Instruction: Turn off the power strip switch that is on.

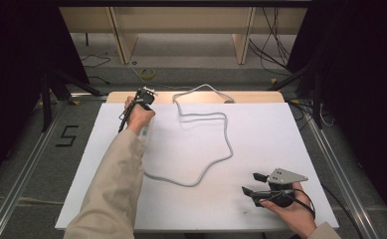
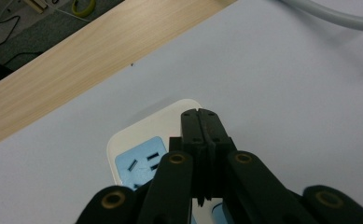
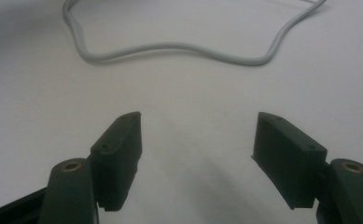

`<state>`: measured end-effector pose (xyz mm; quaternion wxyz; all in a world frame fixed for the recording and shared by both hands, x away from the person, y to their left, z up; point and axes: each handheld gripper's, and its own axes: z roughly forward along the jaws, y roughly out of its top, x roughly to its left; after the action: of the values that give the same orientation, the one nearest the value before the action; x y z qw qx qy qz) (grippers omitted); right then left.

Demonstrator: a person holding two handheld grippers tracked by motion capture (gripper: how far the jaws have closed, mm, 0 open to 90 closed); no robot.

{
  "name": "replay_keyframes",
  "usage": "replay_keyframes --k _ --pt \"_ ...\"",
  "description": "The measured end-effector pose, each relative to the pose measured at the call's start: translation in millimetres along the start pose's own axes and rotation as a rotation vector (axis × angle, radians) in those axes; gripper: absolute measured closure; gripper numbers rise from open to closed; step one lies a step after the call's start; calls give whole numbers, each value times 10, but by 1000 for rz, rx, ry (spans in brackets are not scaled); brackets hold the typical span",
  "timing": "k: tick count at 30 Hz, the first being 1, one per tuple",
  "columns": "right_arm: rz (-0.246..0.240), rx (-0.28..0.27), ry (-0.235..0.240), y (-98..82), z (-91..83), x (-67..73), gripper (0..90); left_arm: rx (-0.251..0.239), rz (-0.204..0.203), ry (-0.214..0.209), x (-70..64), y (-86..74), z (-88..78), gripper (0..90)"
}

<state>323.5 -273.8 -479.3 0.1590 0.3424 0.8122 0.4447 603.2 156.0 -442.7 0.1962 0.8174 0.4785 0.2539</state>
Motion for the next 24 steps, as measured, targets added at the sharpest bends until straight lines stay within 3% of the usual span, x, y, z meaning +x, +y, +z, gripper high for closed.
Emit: replay_keyframes --k 5,19,24 --pt "0 0 1 0 0 1 333 26 12 12 6 -25 26 897" --pt "-3 1 2 -3 -2 -1 333 20 4 1 1 -43 58 897" --pt "-1 1 3 -1 2 5 333 30 26 0 -3 -33 57 898"
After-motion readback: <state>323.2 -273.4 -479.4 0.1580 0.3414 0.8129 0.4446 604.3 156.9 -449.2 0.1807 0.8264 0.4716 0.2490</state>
